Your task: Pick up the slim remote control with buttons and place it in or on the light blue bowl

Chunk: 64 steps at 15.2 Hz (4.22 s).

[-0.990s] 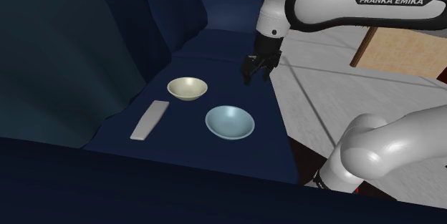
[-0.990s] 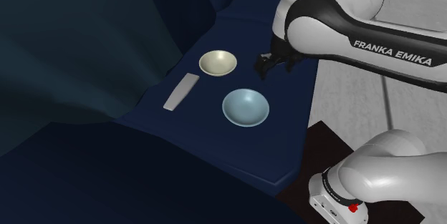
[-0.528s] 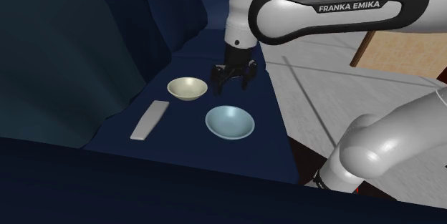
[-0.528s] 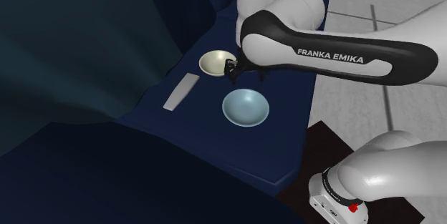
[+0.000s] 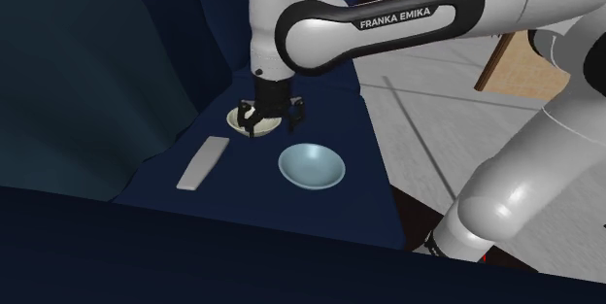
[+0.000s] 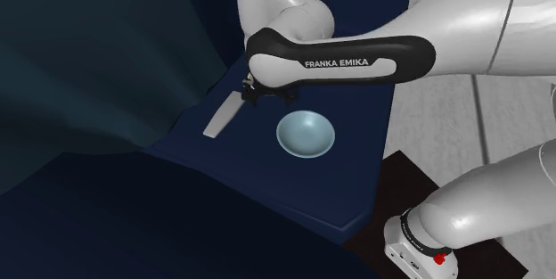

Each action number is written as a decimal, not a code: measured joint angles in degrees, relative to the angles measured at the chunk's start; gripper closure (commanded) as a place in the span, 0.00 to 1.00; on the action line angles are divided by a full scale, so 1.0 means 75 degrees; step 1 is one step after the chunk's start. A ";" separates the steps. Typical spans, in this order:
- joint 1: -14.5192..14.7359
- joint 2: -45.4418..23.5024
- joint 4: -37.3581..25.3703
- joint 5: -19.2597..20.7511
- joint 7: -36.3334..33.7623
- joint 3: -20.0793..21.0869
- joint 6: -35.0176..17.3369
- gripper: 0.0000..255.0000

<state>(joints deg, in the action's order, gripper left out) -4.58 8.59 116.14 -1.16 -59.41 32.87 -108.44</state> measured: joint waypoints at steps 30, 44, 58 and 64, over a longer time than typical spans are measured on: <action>0.1617 -0.5662 -0.4844 0.2606 -0.4615 -0.0211 0.0257 1.00; 0.1649 -0.5678 -0.5029 0.2571 -0.4587 -0.0198 0.0498 1.00; 0.1816 -0.5540 -0.6308 0.2454 -0.4405 -0.0130 0.1856 1.00; 0.2007 -0.5654 -0.7135 0.2488 -0.4345 -0.0140 0.2543 1.00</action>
<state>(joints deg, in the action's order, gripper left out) 10.47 -33.81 62.63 17.50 -91.99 31.82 -89.36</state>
